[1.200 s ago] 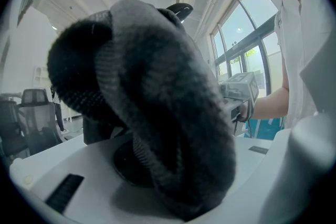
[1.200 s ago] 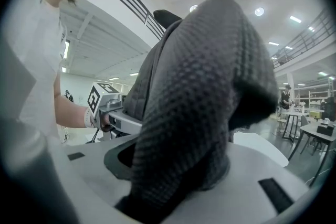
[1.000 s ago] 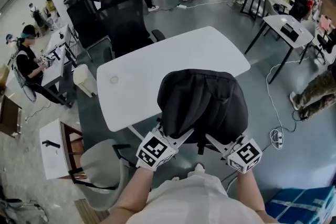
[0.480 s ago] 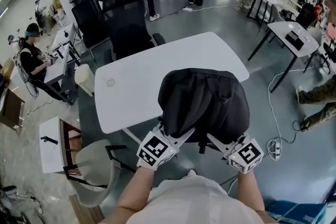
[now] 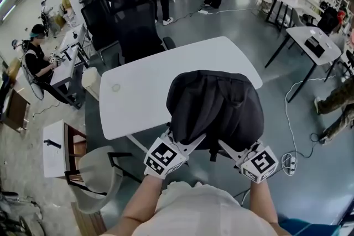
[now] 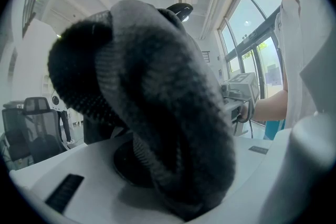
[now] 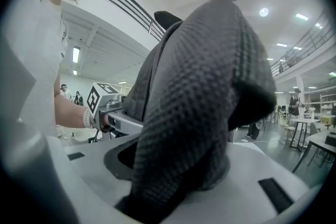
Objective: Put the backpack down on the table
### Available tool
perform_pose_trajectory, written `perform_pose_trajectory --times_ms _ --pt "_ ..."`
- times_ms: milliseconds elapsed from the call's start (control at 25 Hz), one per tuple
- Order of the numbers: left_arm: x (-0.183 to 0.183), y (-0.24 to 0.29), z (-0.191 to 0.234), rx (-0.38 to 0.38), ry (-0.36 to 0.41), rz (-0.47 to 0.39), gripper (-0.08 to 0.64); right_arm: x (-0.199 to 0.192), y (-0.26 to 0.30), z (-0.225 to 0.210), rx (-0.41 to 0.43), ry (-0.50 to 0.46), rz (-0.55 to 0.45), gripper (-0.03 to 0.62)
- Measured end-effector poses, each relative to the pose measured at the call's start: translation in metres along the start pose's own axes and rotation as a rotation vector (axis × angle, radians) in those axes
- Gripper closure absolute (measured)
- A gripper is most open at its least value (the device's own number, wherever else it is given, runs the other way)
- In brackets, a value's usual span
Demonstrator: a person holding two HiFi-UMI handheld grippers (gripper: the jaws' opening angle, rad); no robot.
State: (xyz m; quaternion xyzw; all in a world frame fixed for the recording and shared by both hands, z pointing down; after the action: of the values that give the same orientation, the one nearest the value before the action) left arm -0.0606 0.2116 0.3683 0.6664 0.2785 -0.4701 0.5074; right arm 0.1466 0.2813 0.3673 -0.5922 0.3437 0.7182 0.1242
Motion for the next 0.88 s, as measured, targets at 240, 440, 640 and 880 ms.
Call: perform_pose_trajectory --times_ms 240,440,640,880 --pt "0.010 0.008 0.001 0.013 0.010 0.008 0.410 0.000 -0.004 -0.012 0.004 0.003 -0.013 0.385" --pt "0.010 0.016 0.010 0.016 0.015 0.013 0.408 -0.001 0.003 -0.023 0.004 -0.002 -0.024 0.385" --pt "0.012 0.025 0.027 0.014 0.015 0.008 0.410 0.003 0.014 -0.036 -0.001 -0.005 -0.016 0.385" --pt "0.014 0.038 0.053 0.006 0.005 0.005 0.410 0.006 0.036 -0.056 -0.003 0.001 -0.008 0.386"
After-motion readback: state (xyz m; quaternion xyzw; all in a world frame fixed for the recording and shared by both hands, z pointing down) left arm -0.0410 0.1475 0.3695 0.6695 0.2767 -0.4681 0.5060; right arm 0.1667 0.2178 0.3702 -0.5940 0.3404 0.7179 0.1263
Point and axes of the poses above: the fingertips, and each gripper's own axes: y forward along the fingers, z to its left, x out of its top, the point moved 10 cm from there along -y, backward along the fingers, and after that the axes turned 11 degrees about z, right-handed, at the moved point
